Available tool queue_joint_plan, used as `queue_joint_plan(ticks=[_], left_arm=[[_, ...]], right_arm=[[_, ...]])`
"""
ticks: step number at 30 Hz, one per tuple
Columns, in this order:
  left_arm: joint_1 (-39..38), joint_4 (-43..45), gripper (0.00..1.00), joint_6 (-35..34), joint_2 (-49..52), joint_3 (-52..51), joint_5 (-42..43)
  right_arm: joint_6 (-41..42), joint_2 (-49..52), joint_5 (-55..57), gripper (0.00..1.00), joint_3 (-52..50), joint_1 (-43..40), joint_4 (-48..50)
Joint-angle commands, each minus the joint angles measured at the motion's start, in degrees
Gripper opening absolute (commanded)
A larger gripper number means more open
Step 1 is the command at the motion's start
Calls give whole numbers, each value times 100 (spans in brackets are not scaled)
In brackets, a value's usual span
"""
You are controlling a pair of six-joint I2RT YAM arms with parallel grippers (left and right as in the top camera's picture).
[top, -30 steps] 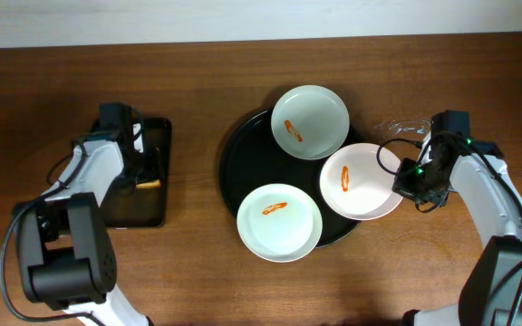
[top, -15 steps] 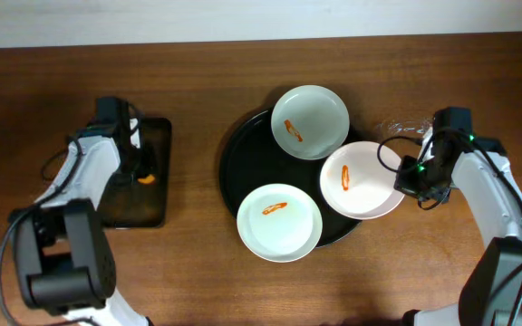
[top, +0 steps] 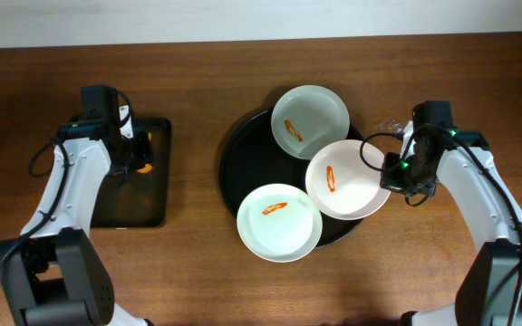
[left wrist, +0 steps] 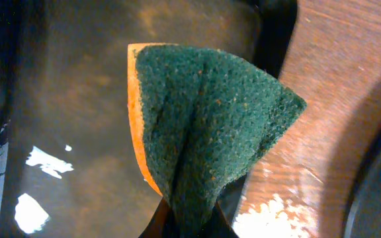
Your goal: Clean dirty plates on tray and stack at the side
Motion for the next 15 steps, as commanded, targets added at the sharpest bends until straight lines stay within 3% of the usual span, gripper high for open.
queue_joint_plan(ticks=[1, 2, 3, 4, 7, 11, 14, 15], left_arm=[[107, 258, 0, -236, -44, 55, -214], [153, 203, 0, -518, 0, 63, -72], [229, -72, 0, -492, -13, 94, 1095], [258, -90, 0, -157, -24, 94, 1519], [262, 195, 0, -435, 9, 94, 927], [409, 103, 0, -520, -4, 94, 1676], [407, 520, 0, -439, -7, 94, 1349], [407, 535, 0, -439, -9, 94, 1690]], right_arm=[[-55, -83, 26, 4, 114, 26, -17], [-55, -83, 24, 4, 114, 26, -17], [-55, -83, 26, 4, 114, 28, -28], [-57, -83, 26, 4, 114, 28, -35], [-55, -83, 24, 4, 138, 26, 4], [-55, -83, 26, 4, 302, 28, -63], [-57, -83, 26, 4, 466, 42, -79], [-57, -87, 26, 4, 511, 70, -105]])
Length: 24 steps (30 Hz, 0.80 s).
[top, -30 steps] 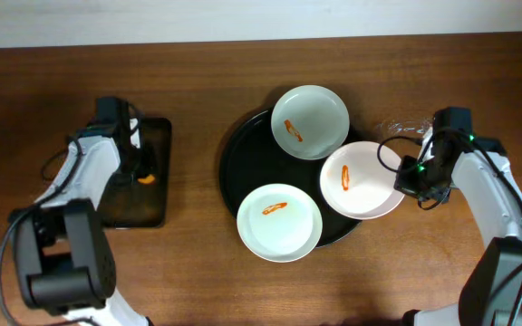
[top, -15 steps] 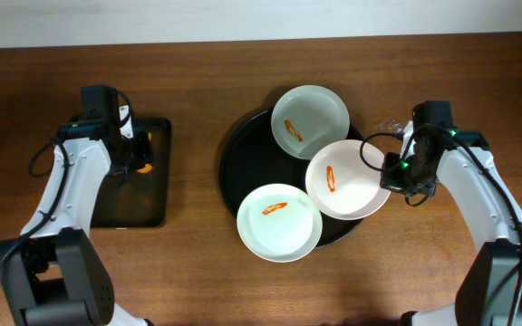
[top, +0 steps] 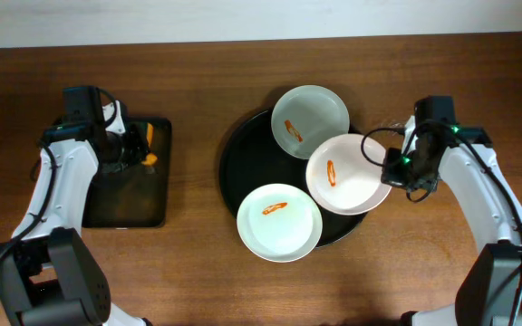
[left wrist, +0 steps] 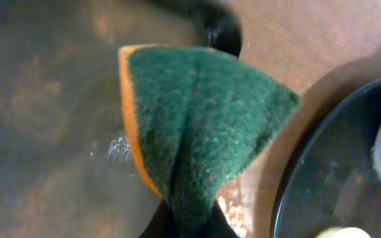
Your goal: Clean dirty plates on tray and stack at the side
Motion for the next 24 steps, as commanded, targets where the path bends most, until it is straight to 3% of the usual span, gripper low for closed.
queue_joint_plan(ticks=[1, 3, 7, 12, 18, 24], left_arm=[[35, 138, 0, -7, -9, 79, 815], [20, 103, 0, -4, 4, 76, 1196], [-66, 116, 0, -7, 11, 76, 420], [-197, 229, 0, -9, 11, 76, 470], [-297, 1021, 0, -321, 11, 76, 2599], [-1300, 1436, 0, -726, 11, 76, 2719]], right_arm=[[-61, -87, 31, 4, 295, 105, -33], [-57, -87, 76, 4, 337, 210, -33], [-50, -87, 372, 4, 345, 468, -63], [-35, -90, 739, 4, 348, 581, -96], [-9, -90, 518, 4, 409, 581, -72], [212, -87, 442, 4, 564, 575, -192]])
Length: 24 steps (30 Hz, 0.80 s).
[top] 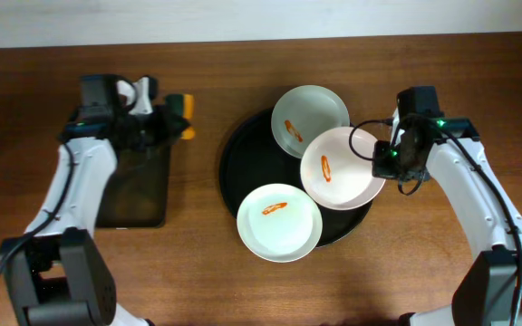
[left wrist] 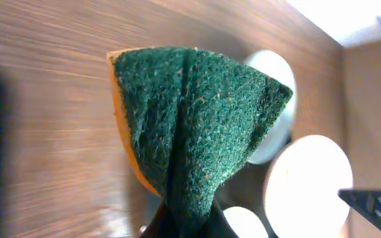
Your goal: Clean dirty plates on tray and stack at the side
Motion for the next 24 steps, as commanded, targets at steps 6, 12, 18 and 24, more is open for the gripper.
queue_joint_plan(ticks=[6, 12, 18, 24], left_arm=[[-2114, 1217, 0, -1126, 7, 76, -317], [-3456, 1685, 0, -1397, 48, 76, -1659], [-4144, 2017, 0, -1506, 382, 76, -1906], [-4352, 2225, 0, -1663, 815, 76, -1873]], right_arm=[[374, -87, -70, 4, 153, 22, -251], [684, -87, 212, 4, 153, 11, -435], [903, -87, 481, 4, 153, -61, -610], [953, -87, 562, 4, 153, -254, -815]])
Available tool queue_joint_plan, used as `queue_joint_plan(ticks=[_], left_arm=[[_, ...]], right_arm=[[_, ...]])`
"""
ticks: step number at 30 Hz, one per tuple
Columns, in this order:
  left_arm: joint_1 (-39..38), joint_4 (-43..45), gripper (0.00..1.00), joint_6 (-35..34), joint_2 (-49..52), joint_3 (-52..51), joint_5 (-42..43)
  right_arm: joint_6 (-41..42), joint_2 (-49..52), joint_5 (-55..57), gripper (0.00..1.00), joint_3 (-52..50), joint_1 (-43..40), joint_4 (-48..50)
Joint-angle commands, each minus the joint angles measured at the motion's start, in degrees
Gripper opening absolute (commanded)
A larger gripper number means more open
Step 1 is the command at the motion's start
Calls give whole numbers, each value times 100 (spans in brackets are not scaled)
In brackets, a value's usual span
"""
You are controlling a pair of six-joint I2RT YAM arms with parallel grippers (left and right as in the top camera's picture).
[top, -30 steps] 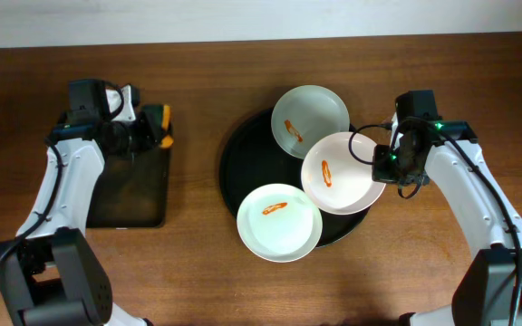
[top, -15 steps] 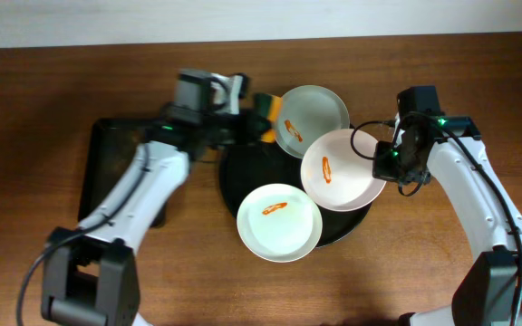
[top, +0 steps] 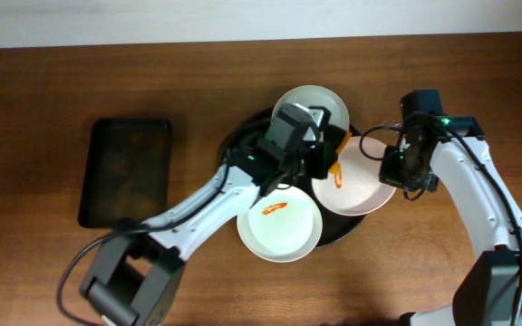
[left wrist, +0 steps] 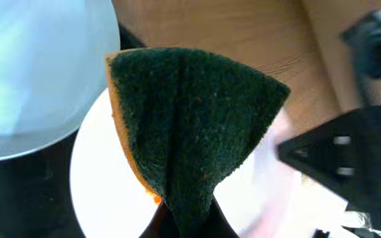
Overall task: Clean dirty plates on tray and stack at the side
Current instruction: 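Scrub the tilted right plate with the sponge held in the left gripper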
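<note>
Three plates lie on the round black tray (top: 239, 172). My left gripper (top: 327, 156) is shut on a green sponge with an orange back (left wrist: 190, 125), held over the left part of the right-hand white plate (top: 362, 188). My right gripper (top: 395, 168) is shut on that plate's right rim, and it shows dark at the right of the left wrist view (left wrist: 349, 155). The front plate (top: 279, 225) bears an orange streak. The far pale plate (top: 320, 101) is partly covered by my left arm, so its streak is hidden.
A black rectangular tray (top: 127, 172) sits on the wooden table at the left, holding nothing. My left arm stretches across the table from the lower left over the round tray. Bare wood lies right of the round tray, beyond my right arm.
My left gripper, with the sponge, was above the rectangular tray's far right corner and is now over the plate that the right gripper holds. The right gripper and plate have hardly shifted.
My left gripper held the sponge over the wet rectangular tray, then at its far edge, then past its corner, and now over the right-hand plate. Meanwhile my right gripper kept hold of that plate's rim, and the plate shifted slightly on the round tray.
</note>
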Motion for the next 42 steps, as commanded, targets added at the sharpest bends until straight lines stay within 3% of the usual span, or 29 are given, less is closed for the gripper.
queue_joint_plan(ticks=[1, 9, 16, 42], left_arm=[[-92, 127, 0, -184, 238, 76, -79], [-431, 4, 0, -184, 339, 76, -33], [-481, -31, 0, -186, 728, 76, 629], [-527, 356, 0, -181, 1379, 76, 476]], right_arm=[[92, -87, 151, 4, 111, -76, -79], [90, -87, 153, 4, 101, -76, -63], [-151, -87, 142, 4, 98, -52, 96], [-149, -87, 382, 4, -302, 210, 184]])
